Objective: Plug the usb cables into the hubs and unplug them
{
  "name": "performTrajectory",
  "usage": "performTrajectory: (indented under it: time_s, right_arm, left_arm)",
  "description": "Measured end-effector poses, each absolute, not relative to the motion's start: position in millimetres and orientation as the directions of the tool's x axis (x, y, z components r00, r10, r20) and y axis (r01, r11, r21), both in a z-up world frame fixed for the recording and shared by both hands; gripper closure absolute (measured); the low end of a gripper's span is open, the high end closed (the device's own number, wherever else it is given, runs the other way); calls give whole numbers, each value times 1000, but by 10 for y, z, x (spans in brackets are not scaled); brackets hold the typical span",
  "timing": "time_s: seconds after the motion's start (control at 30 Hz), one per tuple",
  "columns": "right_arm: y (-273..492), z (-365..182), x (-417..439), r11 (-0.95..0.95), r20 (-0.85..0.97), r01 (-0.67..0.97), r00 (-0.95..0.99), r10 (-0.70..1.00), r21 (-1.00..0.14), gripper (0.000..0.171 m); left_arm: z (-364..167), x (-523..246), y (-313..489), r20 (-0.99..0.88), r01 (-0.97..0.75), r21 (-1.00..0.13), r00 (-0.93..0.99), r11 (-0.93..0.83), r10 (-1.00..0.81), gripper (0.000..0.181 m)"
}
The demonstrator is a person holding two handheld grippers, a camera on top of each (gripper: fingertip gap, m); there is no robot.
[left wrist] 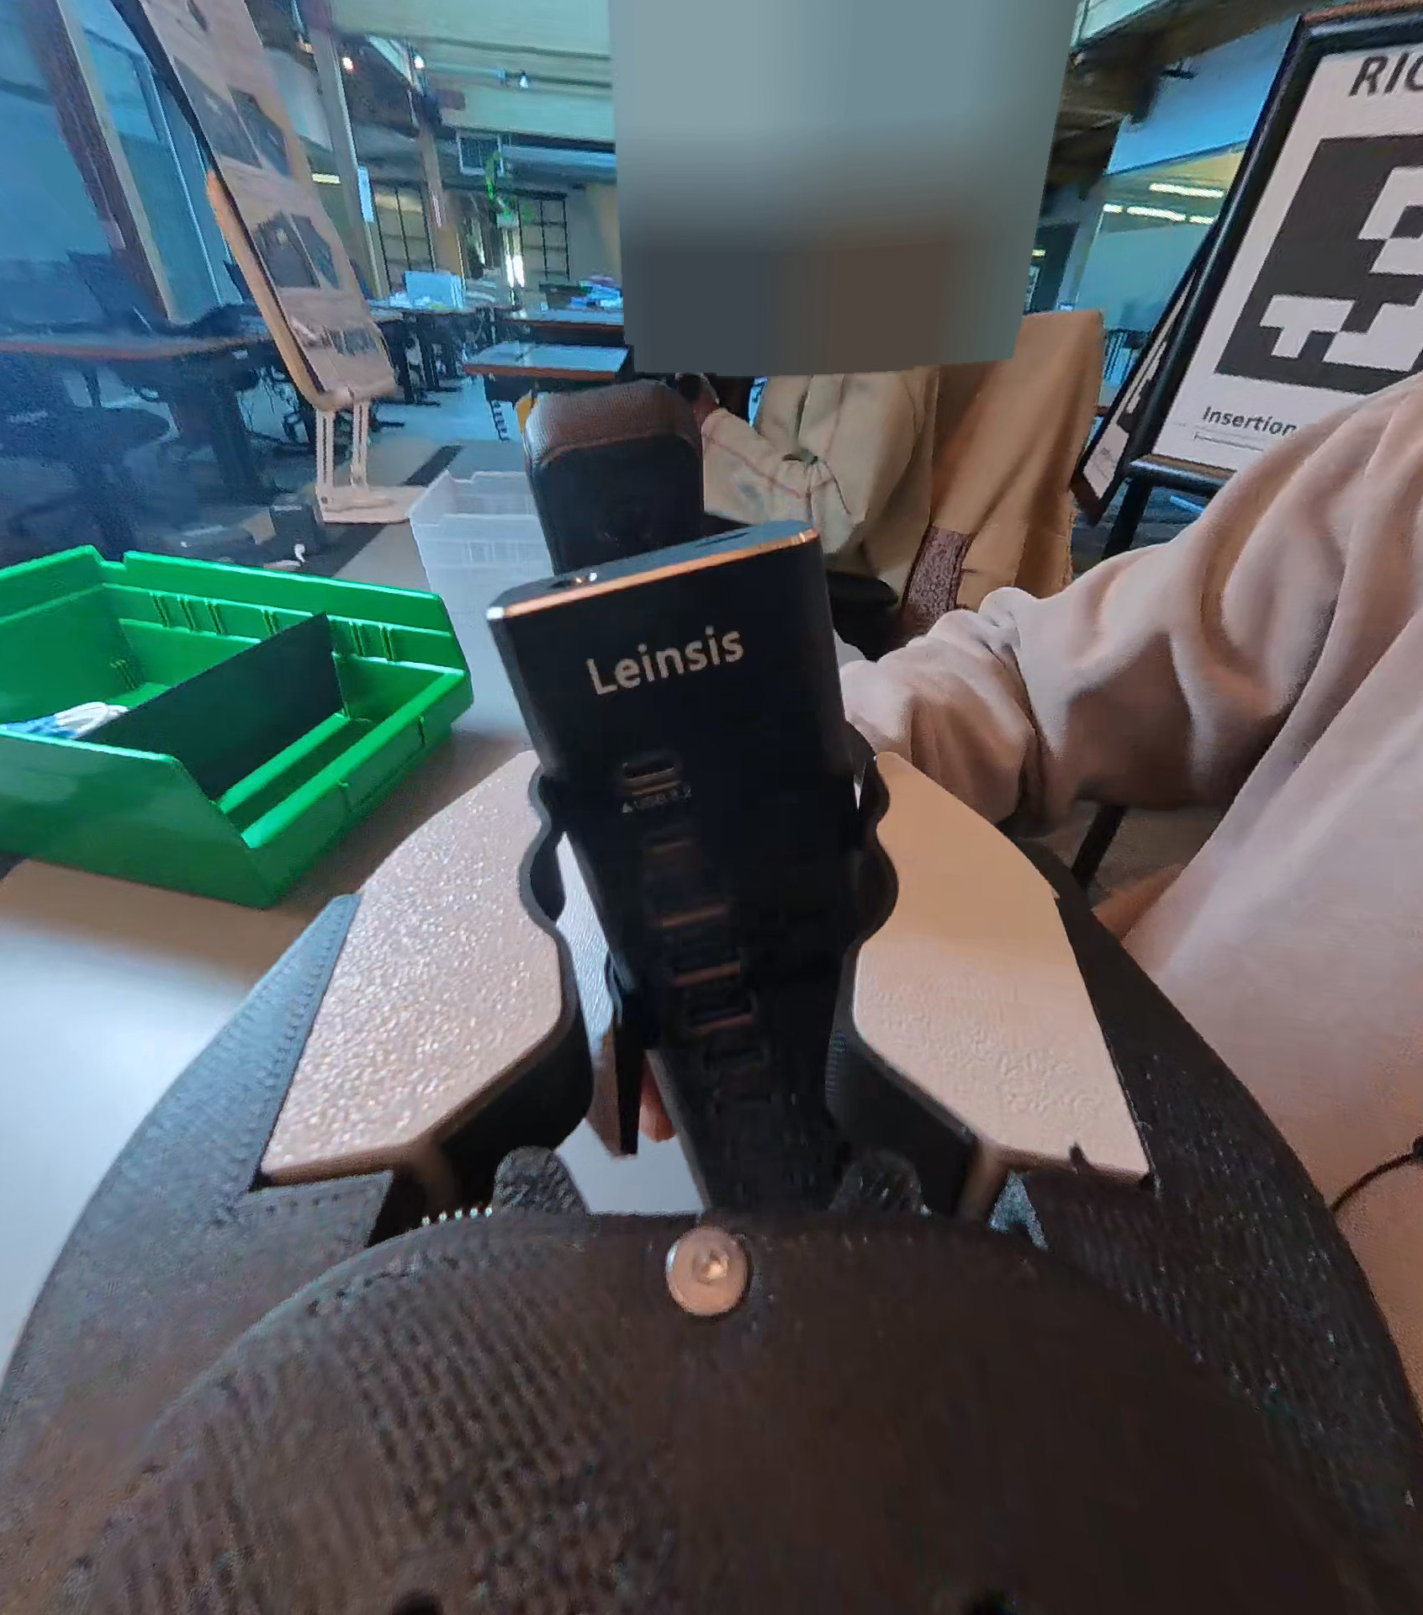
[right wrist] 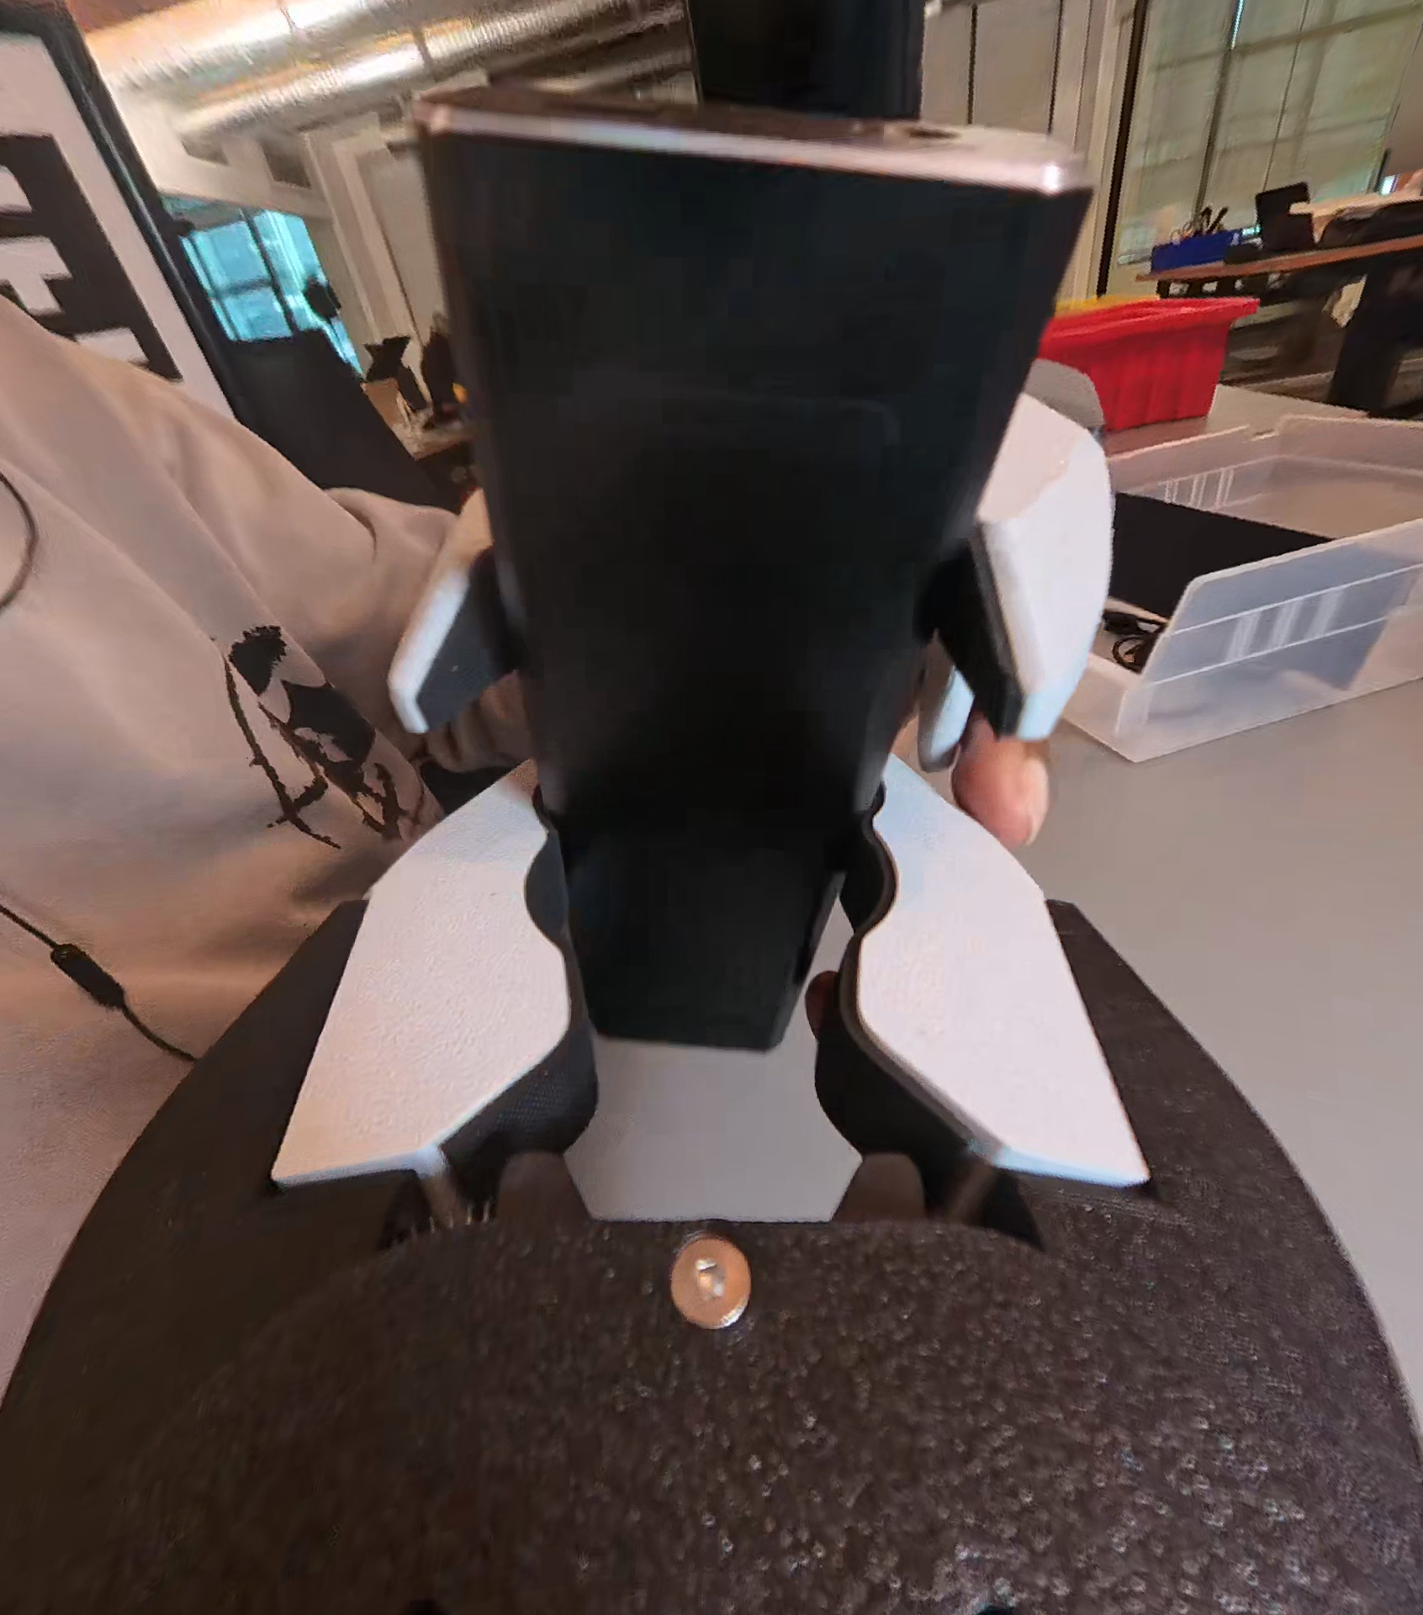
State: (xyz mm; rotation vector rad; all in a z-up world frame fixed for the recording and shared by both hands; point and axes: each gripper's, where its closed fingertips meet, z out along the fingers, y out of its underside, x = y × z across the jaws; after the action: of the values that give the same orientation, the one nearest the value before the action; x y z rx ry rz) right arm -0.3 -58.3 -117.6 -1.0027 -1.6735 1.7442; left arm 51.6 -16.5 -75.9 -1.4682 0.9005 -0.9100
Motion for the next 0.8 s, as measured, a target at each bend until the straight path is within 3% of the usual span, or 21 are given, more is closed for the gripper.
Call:
performTrajectory:
  time_s: [0.4,0.8]
  right_arm:
    - [-332,-1825,-128,273,119,359,-395,911,-893,103]
    - [-434,-1658,-179,184,92,212,-378,921,-960,100]
  left_arm:
    - [-1282,479,32,-8,-294,-938,546,-183,-838,119]
    - [-1232,573,-101,-59,-288,-954,466,-88,-883,119]
